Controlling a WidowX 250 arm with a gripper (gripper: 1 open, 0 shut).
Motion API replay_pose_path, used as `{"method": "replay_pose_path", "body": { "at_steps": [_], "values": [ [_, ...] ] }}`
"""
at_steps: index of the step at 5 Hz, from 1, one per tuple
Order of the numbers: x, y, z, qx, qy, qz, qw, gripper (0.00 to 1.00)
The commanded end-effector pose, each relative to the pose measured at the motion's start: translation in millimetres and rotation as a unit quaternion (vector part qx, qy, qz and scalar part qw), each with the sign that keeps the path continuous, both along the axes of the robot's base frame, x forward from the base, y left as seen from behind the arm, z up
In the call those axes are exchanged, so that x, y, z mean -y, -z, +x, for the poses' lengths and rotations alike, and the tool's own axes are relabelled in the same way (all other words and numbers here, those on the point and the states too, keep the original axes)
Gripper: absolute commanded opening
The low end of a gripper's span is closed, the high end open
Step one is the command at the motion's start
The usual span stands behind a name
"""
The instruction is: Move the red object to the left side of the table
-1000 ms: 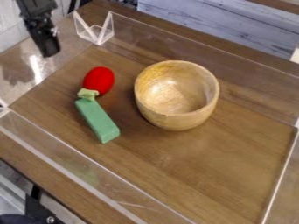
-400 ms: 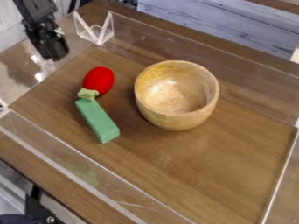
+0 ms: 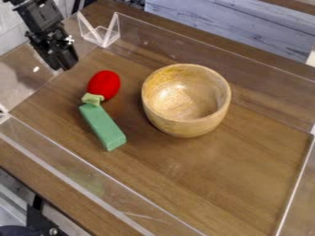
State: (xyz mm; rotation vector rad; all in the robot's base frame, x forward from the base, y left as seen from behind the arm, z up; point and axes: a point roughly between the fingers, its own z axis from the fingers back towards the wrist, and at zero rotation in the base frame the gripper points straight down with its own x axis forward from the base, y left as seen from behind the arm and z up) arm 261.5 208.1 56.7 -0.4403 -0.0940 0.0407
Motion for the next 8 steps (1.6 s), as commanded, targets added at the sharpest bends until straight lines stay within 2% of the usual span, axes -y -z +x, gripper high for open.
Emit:
{"method": "replay_pose_path", "body": {
  "at_steps": [1, 4, 5, 7, 8],
  "values": [
    [-4, -9.2, -1.8, 0.015, -0.006, 0.005, 0.9998, 1.00],
    [4, -21.2, 1.0, 0.021, -0.014, -0.011, 0.9996, 1.00],
    [7, -12.7, -2.3, 0.016, -0.038, -0.011, 0.9991, 0.00],
    [-6, -6.6, 26.8, 0.007, -0.062, -0.012, 0.9980, 0.00],
    [-7, -4.6, 31.4, 0.002, -0.047, -0.012, 0.9988, 0.00]
  ]
}}
